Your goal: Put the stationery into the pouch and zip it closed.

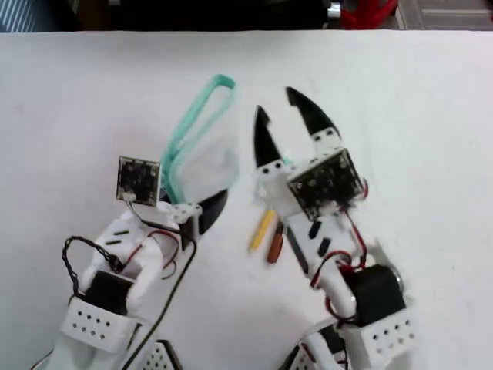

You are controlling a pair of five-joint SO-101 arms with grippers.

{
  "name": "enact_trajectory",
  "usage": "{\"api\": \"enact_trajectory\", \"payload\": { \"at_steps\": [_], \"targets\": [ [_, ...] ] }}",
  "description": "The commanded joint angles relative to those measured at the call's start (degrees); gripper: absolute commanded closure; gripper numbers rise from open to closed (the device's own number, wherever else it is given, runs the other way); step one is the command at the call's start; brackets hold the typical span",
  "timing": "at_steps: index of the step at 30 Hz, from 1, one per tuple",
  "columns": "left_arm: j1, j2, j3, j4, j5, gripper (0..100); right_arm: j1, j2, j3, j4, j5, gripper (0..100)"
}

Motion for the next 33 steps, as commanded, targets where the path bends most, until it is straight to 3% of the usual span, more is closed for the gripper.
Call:
{"api": "enact_trajectory", "payload": {
  "at_steps": [1, 6, 11, 15, 20, 33],
  "targets": [
    [1.71, 0.48, -0.35, -1.32, 0.26, 71, 6.73, 2.77, 1.67, 3.12, 0.18, 85.8],
    [1.89, 0.48, -0.35, -1.32, 0.26, 71, 12.00, 17.36, 1.67, 8.22, 0.09, 85.8],
    [1.89, 0.48, -0.26, -1.32, 0.26, 71, 15.25, 36.88, -7.30, 13.76, 0.18, 85.8],
    [1.89, 0.48, -0.26, -1.32, 0.26, 71, 14.55, 52.35, -17.58, 20.62, -0.26, 85.8],
    [1.89, 0.48, -0.26, -1.32, 0.26, 71, 12.53, 66.68, -26.81, 26.15, -6.07, 89.8],
    [1.89, 0.48, -0.26, -1.32, 0.26, 71, 12.53, 78.29, -32.62, 28.09, -9.23, 88.6]
  ]
}}
